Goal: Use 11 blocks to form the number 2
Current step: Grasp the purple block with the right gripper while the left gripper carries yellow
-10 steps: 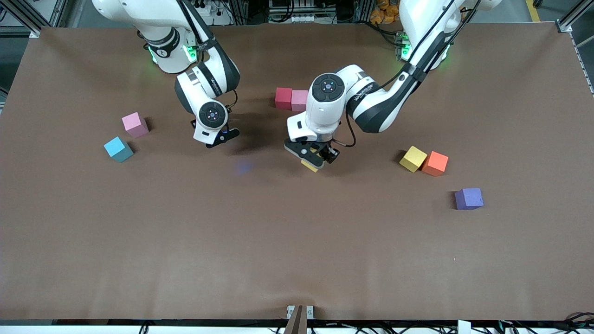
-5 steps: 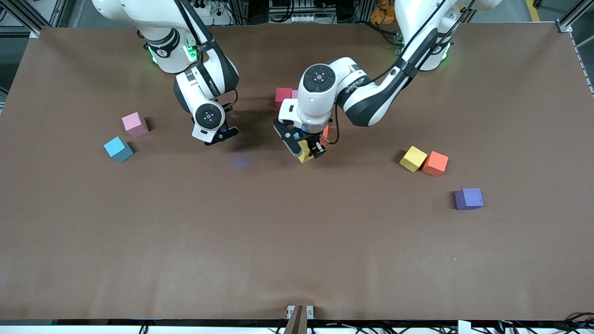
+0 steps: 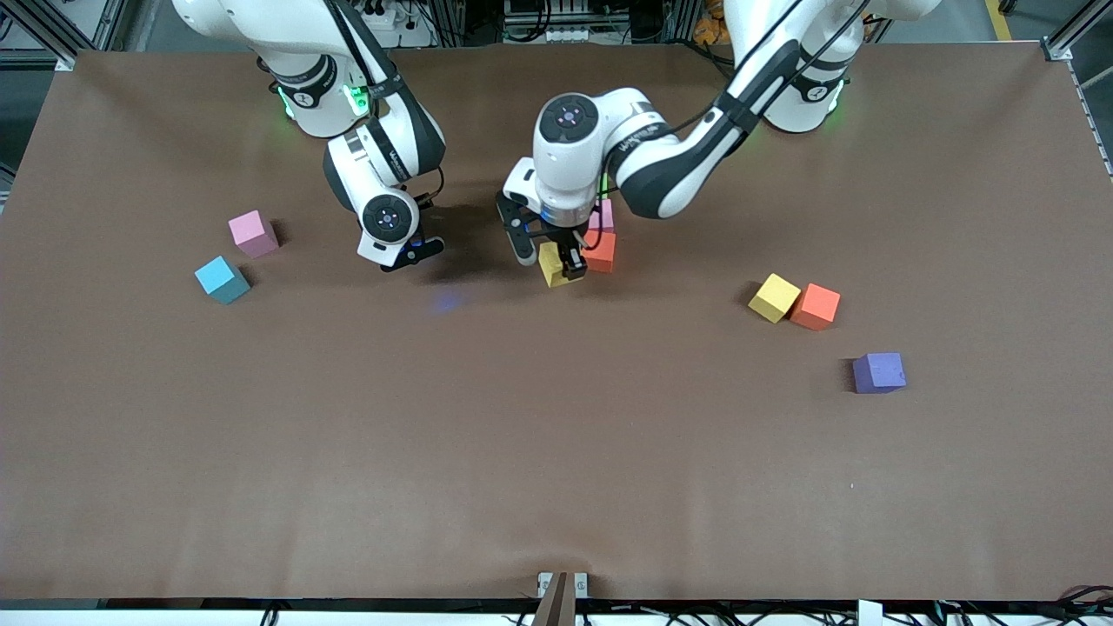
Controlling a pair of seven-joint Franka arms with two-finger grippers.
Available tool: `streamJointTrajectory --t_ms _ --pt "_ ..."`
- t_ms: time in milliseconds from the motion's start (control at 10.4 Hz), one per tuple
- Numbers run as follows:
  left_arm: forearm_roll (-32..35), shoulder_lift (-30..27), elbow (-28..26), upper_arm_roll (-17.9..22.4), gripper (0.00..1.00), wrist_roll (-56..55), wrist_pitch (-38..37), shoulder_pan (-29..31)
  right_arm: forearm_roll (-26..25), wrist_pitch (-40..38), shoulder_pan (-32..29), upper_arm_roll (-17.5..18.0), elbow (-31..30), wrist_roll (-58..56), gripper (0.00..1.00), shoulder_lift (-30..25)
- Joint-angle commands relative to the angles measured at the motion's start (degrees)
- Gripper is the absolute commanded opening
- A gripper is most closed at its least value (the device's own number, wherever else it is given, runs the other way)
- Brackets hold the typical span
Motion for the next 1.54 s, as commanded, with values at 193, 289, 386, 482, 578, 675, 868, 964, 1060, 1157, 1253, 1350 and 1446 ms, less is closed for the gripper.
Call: streamJointTrajectory --t_ms 193,289,386,482,578,675,868,964,1060,1157,1253,1350,1446 --pt "4.93 1.04 0.20 -0.24 0.38 3.65 -0.60 -1.91 1.10 1.83 -2.87 0.75 -1.63 -5.65 0.00 -1.97" --pt "4.93 0.96 0.20 -0.15 0.38 3.66 -0.60 -1.91 1.01 2.70 -2.87 0.75 -1.29 -8.80 0.00 -2.14" --pt "4.84 1.13 0.29 -0.15 0.38 3.66 -0.60 -1.91 0.49 4.45 -2.70 1.01 -0.93 -12.31 0.00 -2.15" --pt "4.93 1.13 0.29 -0.15 0.38 3.66 -0.60 -1.91 -0.21 4.82 -2.78 2.05 0.03 -16.26 0.00 -2.32" --pt "4.84 1.04 0.29 -0.15 0.39 3.66 -0.60 -1.74 -2.57 4.56 -2.78 2.50 1.43 -19.09 0.00 -2.41" --pt "4.84 1.04 0.29 -0.15 0.39 3.66 -0.60 -1.56 -5.72 4.30 -2.78 2.68 2.75 -21.20 0.00 -2.32" --pt "4.75 0.96 0.29 -0.06 0.39 3.66 -0.60 -1.39 -6.54 3.25 -2.96 2.51 4.69 -24.90 0.00 -2.23" --pt "4.75 0.87 0.12 -0.06 0.39 3.66 -0.68 -1.21 -6.63 2.98 -3.57 2.33 5.39 -27.35 0.00 -2.15" --pt "4.75 0.78 0.03 -0.06 0.39 3.66 -0.77 -1.12 -6.63 2.80 -4.79 2.24 6.70 -30.25 0.00 -1.97" --pt "4.75 0.87 0.03 -0.06 0.39 3.57 -0.77 -1.21 -6.72 1.84 -5.94 2.24 8.11 -32.10 0.00 -1.62" --pt "4.75 0.87 0.03 -0.15 0.39 3.57 -0.77 -1.30 -6.81 1.57 -6.03 2.24 8.91 -33.25 0.00 -1.44" --pt "4.75 0.87 0.11 -0.15 0.39 3.65 -0.77 -1.47 -6.81 1.66 -6.03 2.24 9.61 -34.40 0.00 -1.18" --pt "4.84 0.95 0.20 -0.15 0.39 3.66 -0.77 -1.73 -6.81 1.75 -5.95 2.33 10.05 -35.02 0.00 -1.01"
